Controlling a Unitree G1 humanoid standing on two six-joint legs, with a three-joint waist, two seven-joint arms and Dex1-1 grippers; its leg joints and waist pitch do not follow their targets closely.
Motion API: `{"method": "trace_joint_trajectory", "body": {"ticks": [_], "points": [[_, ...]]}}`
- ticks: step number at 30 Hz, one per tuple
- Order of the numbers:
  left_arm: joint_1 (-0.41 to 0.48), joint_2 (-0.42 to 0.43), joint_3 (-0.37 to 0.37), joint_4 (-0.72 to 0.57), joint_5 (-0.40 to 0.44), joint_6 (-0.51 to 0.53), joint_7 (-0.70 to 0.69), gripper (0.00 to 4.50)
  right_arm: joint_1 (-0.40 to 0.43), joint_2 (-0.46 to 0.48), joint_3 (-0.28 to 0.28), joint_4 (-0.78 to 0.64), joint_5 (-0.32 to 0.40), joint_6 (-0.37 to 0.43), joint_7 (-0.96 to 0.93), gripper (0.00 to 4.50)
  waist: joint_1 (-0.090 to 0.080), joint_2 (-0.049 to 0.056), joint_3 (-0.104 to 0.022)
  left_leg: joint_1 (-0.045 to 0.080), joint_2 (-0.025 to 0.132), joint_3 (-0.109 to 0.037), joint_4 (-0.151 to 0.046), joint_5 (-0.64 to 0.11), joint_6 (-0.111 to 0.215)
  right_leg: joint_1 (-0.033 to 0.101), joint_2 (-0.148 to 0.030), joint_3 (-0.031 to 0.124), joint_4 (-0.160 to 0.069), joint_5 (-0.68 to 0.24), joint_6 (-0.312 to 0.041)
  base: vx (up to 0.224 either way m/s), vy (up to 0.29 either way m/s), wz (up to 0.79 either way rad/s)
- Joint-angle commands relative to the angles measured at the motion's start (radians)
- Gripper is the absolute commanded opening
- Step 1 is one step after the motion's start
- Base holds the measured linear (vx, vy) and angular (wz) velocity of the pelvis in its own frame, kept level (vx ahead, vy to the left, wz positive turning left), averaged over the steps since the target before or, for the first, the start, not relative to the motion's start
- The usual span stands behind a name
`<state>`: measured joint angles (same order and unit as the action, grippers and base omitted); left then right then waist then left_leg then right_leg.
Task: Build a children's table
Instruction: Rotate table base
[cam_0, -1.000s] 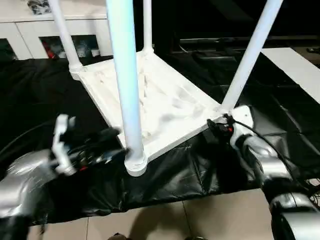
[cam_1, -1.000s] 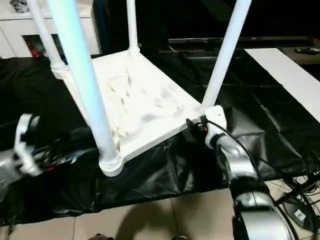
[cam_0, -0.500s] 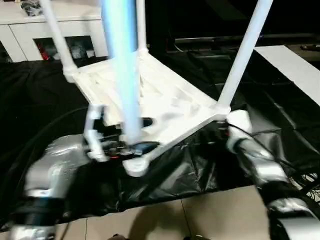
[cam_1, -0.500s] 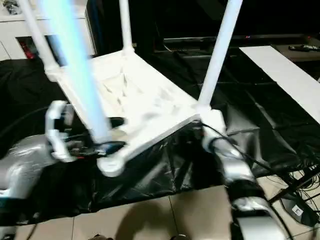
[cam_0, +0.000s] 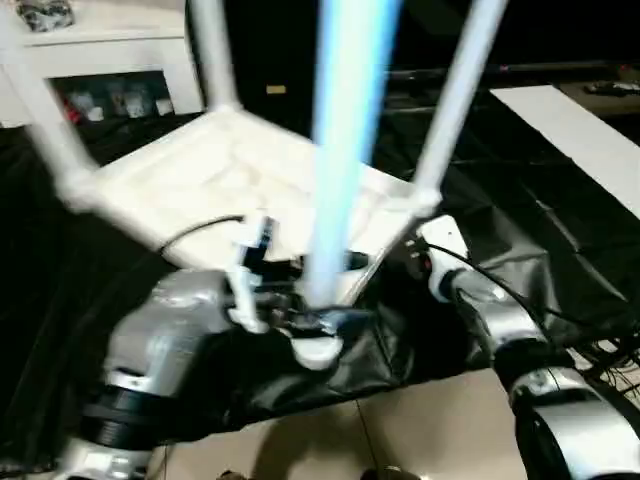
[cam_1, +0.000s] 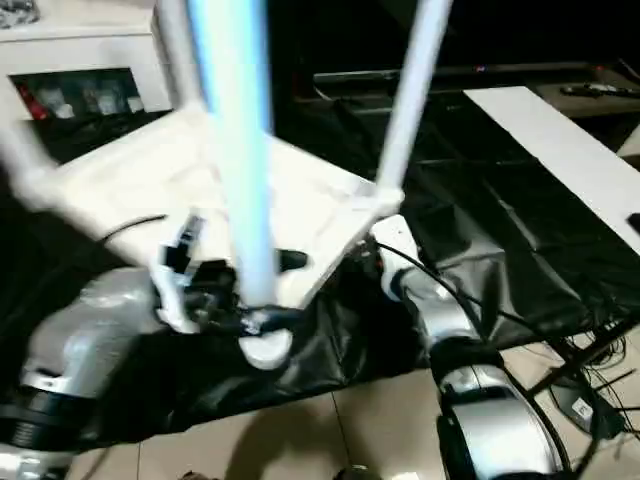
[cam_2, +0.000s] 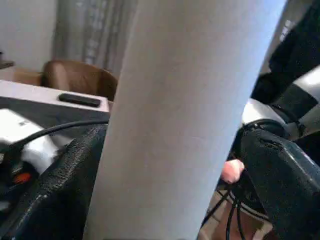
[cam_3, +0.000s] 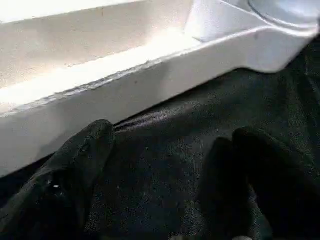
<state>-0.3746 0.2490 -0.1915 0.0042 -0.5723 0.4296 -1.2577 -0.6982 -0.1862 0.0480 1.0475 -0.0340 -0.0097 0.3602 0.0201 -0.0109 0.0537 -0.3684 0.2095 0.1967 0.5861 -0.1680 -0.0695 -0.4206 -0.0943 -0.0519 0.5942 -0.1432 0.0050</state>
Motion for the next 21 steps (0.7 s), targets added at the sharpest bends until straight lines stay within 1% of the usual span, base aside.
{"method": "trace_joint_trajectory", "body": {"ticks": [1,2,3,4,5,6,7,8,9,10,11,12,13,14,15,17,18,19,20,21], "points": [[-0.036,-0.028,-0.054,-0.016,0.023,-0.022,-0.001,4.5,-0.033,0.049,0.026,0.007,-0.003,-0.024,0.036,4.43,0.008,-0.006,-0.068,0.002,0.009,-0.004,-0.067,-0.287,0.005,0.055,-0.03,0.026,-0.061,-0.324,-0.199,0.0,0.0,0.0],[-0.061,-0.07,-0.07,0.035,0.061,-0.071,0.019,4.5,-0.047,0.074,0.022,0.023,0.008,-0.04,0.055,4.43,0.005,0.0,-0.067,0.004,0.007,-0.004,-0.067,-0.299,0.006,0.051,-0.028,0.026,-0.069,-0.336,-0.198,0.0,0.0,0.0],[-0.061,-0.07,-0.07,0.035,0.061,-0.071,0.019,4.5,-0.047,0.074,0.022,0.023,0.008,-0.04,0.055,4.43,0.005,-0.002,-0.067,0.007,0.007,-0.004,-0.066,-0.311,0.004,0.052,-0.028,0.026,-0.068,-0.339,-0.199,0.0,0.0,0.0],[-0.069,-0.082,-0.074,0.051,0.073,-0.089,0.023,4.5,-0.05,0.084,0.021,0.024,0.015,-0.041,0.067,4.43,0.003,-0.002,-0.067,0.002,0.008,-0.006,-0.067,-0.309,0.004,0.056,-0.029,0.026,-0.066,-0.336,-0.199,0.0,0.0,0.0],[-0.08,-0.108,-0.086,0.079,0.096,-0.122,0.035,4.5,-0.05,0.107,0.028,0.026,0.021,-0.051,0.099,4.43,-0.001,-0.004,-0.069,0.0,0.008,-0.008,-0.068,-0.31,0.008,0.057,-0.029,0.025,-0.068,-0.345,-0.194,0.0,0.0,0.0],[-0.097,-0.136,-0.094,0.119,0.13,-0.155,0.072,4.5,-0.052,0.128,0.042,0.033,0.014,-0.064,0.118,4.43,-0.003,0.001,-0.069,0.0,0.008,-0.008,-0.067,-0.311,0.009,0.056,-0.029,0.026,-0.067,-0.34,-0.197,0.0,0.0,0.0],[-0.105,-0.147,-0.096,0.137,0.147,-0.168,0.094,4.5,-0.052,0.135,0.048,0.037,0.008,-0.066,0.119,4.43,-0.006,-0.002,-0.068,0.002,0.008,-0.007,-0.066,-0.314,0.012,0.055,-0.028,0.026,-0.069,-0.333,-0.202,0.0,0.0,0.0],[-0.112,-0.154,-0.098,0.154,0.167,-0.183,0.119,4.5,-0.054,0.139,0.051,0.042,0.002,-0.068,0.115,4.43,-0.006,-0.002,-0.07,0.002,0.009,-0.008,-0.066,-0.312,0.014,0.055,-0.028,0.026,-0.069,-0.326,-0.205,0.0,0.0,0.0],[-0.132,-0.172,-0.093,0.211,0.22,-0.247,0.188,4.5,-0.062,0.144,0.047,0.057,-0.009,-0.076,0.084,4.43,-0.006,-0.002,-0.07,0.002,0.009,-0.008,-0.066,-0.308,0.019,0.055,-0.028,0.026,-0.067,-0.314,-0.212,0.0,0.0,0.0],[-0.132,-0.172,-0.093,0.211,0.22,-0.247,0.188,4.5,-0.062,0.144,0.047,0.057,-0.009,-0.076,0.084,4.43,-0.008,-0.004,-0.071,0.002,0.008,-0.008,-0.065,-0.308,0.022,0.055,-0.027,0.026,-0.068,-0.311,-0.214,0.0,0.0,0.0],[-0.157,-0.178,-0.086,0.27,0.274,-0.302,0.261,4.5,-0.071,0.144,0.035,0.071,-0.014,-0.079,0.043,4.43,-0.008,-0.004,-0.07,0.003,0.008,-0.009,-0.065,-0.31,0.022,0.056,-0.029,0.025,-0.068,-0.326,-0.212,0.0,0.0,0.0],[-0.172,-0.174,-0.086,0.3,0.313,-0.315,0.305,4.5,-0.077,0.14,0.025,0.079,-0.015,-0.081,0.02,4.43,-0.007,-0.004,-0.071,0.004,0.007,-0.008,-0.064,-0.311,0.024,0.053,-0.028,0.026,-0.07,-0.328,-0.21,0.0,0.0,0.0],[-0.172,-0.174,-0.086,0.3,0.313,-0.315,0.305,4.5,-0.077,0.14,0.025,0.079,-0.015,-0.081,0.02,4.43,-0.006,-0.003,-0.072,0.006,0.008,-0.009,-0.064,-0.307,0.024,0.053,-0.029,0.026,-0.07,-0.324,-0.209,0.0,0.0,0.0],[-0.194,-0.164,-0.084,0.349,0.378,-0.334,0.379,4.5,-0.083,0.131,0.008,0.089,-0.012,-0.086,-0.004,4.43,-0.004,-0.001,-0.074,0.006,0.01,-0.009,-0.064,-0.296,0.026,0.053,-0.029,0.027,-0.066,-0.294,-0.213,0.0,0.0,0.0],[-0.204,-0.159,-0.077,0.372,0.401,-0.352,0.408,4.5,-0.084,0.124,0.0,0.092,-0.009,-0.089,-0.009,4.43,-0.001,-0.001,-0.074,0.008,0.01,-0.007,-0.063,-0.291,0.028,0.052,-0.028,0.026,-0.064,-0.277,-0.221,0.0,0.0,0.0],[-0.217,-0.144,-0.056,0.409,0.41,-0.369,0.42,4.5,-0.081,0.107,-0.015,0.094,-0.003,-0.096,-0.015,4.43,0.0,-0.001,-0.073,0.005,0.007,-0.007,-0.063,-0.29,0.031,0.054,-0.028,0.025,-0.063,-0.274,-0.223,0.0,0.0,0.0],[-0.222,-0.132,-0.046,0.43,0.411,-0.394,0.408,4.5,-0.079,0.095,-0.024,0.096,0.001,-0.098,-0.012,4.43,0.003,0.0,-0.074,0.007,0.007,-0.007,-0.062,-0.289,0.033,0.053,-0.029,0.025,-0.064,-0.272,-0.228,0.0,0.0,0.0],[-0.222,-0.132,-0.046,0.43,0.411,-0.394,0.408,4.5,-0.079,0.095,-0.024,0.096,0.001,-0.098,-0.012,4.43,0.005,0.0,-0.074,0.007,0.008,-0.007,-0.063,-0.287,0.034,0.054,-0.03,0.025,-0.064,-0.271,-0.231,0.0,0.0,0.0],[-0.221,-0.102,-0.021,0.453,0.396,-0.405,0.383,4.5,-0.064,0.067,-0.036,0.096,0.005,-0.104,-0.005,4.43,0.012,-0.001,-0.075,0.008,0.009,-0.005,-0.062,-0.279,0.035,0.053,-0.029,0.026,-0.061,-0.25,-0.241,0.0,0.0,0.0],[-0.219,-0.092,-0.015,0.459,0.394,-0.413,0.376,4.5,-0.058,0.058,-0.04,0.095,0.007,-0.106,-0.001,4.43,0.016,0.0,-0.075,0.008,0.008,-0.005,-0.062,-0.277,0.036,0.053,-0.029,0.026,-0.061,-0.247,-0.242,0.0,0.0,0.0]]}}
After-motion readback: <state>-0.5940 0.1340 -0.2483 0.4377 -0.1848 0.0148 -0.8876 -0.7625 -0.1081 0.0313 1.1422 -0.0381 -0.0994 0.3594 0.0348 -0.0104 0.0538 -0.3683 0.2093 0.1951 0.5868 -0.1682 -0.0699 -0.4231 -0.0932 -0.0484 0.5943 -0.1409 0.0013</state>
